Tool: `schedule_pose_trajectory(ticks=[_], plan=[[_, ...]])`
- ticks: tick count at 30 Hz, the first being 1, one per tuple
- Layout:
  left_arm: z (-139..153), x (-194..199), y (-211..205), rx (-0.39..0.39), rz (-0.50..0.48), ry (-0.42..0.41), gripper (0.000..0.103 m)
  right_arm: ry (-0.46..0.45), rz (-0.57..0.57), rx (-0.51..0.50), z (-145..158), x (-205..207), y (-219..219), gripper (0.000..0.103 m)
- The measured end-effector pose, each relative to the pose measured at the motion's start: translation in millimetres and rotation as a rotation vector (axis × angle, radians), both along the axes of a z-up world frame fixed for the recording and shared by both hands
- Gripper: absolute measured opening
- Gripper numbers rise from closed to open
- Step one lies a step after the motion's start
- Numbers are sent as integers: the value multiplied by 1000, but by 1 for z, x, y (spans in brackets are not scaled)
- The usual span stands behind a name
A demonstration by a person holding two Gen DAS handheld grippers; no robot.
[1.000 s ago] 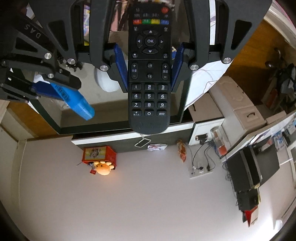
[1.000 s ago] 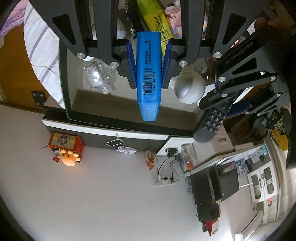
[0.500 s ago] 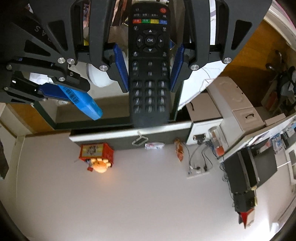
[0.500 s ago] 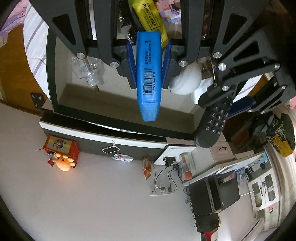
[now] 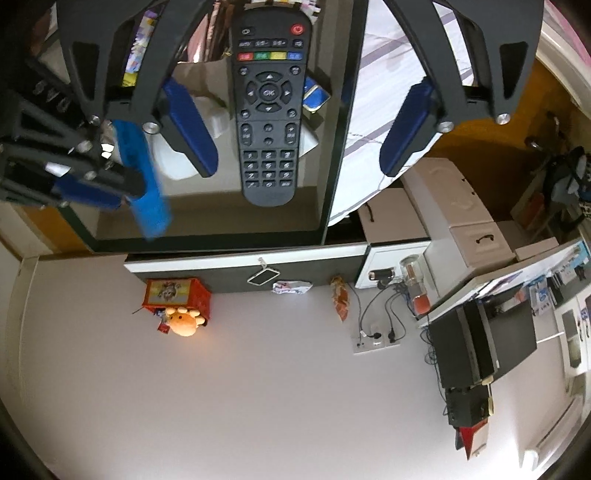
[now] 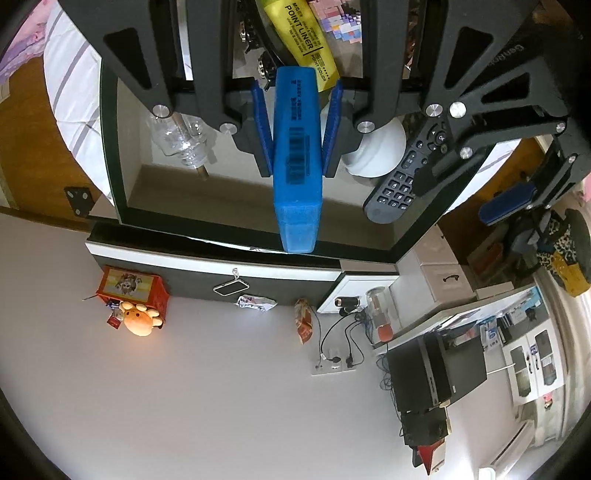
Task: Organize rigid objects
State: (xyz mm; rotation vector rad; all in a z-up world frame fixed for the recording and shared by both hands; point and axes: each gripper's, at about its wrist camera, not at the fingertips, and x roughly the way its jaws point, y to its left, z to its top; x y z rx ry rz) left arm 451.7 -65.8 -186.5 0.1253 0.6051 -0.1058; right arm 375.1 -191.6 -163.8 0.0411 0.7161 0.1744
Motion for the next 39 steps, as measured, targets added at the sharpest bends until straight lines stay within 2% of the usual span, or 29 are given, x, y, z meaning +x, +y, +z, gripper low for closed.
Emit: schedule_pose_trajectory(ticks=[2,6,11,16,20,24,27,29,30,39], plan=[[1,-1,1,-6,2,-5,91,-33,-6,7,2,-4,-1,29],[-1,-3,4,-20,-4,-5,91,-33,-10,15,3,-4,-1,32],[0,-5,11,-56,-11,-7,92,-46,-42,14,4,-6,-3,43],[1,-13,20,-87,-3,-25,99,-53,-67,2,2,-14,-5,57],[-7,-16,26,-112,0,17,102,-26,-65,14,-5,-23,-10,62],[-13,-20,26,-114,11,71,103,-11,-43,27,-5,-31,-12,85],[-11,-28,28,-116,10,84,103,-3,-33,18,-3,-37,-11,86],[-9,-34,31,-142,2,103,103,-9,-38,0,0,-41,-10,95],[-9,-36,32,-151,-1,113,103,-13,-40,-3,1,-44,-10,103],[8,-71,26,-163,-37,103,103,-57,-62,-30,15,-77,-14,103]])
